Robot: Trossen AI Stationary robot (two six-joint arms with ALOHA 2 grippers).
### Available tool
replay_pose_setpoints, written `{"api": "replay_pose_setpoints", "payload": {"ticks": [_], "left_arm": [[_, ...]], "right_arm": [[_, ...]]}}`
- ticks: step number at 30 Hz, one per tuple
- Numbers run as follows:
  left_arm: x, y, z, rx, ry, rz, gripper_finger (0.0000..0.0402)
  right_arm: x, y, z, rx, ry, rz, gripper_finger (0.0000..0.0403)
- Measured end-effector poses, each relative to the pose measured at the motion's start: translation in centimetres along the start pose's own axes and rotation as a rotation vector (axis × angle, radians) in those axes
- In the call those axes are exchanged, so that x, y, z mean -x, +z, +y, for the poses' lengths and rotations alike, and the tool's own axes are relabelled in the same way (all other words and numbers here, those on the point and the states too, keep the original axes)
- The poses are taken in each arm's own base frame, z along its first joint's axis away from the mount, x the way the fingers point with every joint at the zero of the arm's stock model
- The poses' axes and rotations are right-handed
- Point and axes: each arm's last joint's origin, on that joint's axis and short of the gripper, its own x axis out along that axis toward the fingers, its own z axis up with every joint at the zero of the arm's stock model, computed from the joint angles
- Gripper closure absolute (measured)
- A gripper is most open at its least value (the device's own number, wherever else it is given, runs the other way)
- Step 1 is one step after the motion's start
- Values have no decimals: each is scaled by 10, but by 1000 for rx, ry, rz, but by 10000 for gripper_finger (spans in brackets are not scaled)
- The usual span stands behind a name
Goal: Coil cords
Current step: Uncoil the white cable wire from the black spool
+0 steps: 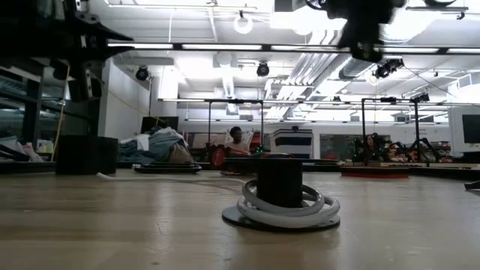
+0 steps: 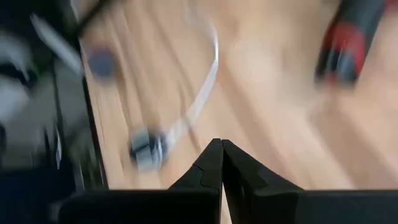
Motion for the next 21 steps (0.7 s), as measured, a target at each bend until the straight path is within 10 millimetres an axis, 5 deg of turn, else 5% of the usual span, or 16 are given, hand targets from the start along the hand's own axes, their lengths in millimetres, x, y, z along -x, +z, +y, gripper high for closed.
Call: {"api": "replay_pose_setpoints", "payload": {"ticks": [10,16,21], "left_arm": [[-73,-26,-25,-45,93,438,213],[-123,-68,-29,-137,203,562,172],[-149,-104,-23,-64,291,448,170]], "right_arm": [[-29,-58,36,110,-23,370,295],[-78,-101,42,-49,157,242,258],[-106,-122,16,-343,271,20,258]]}}
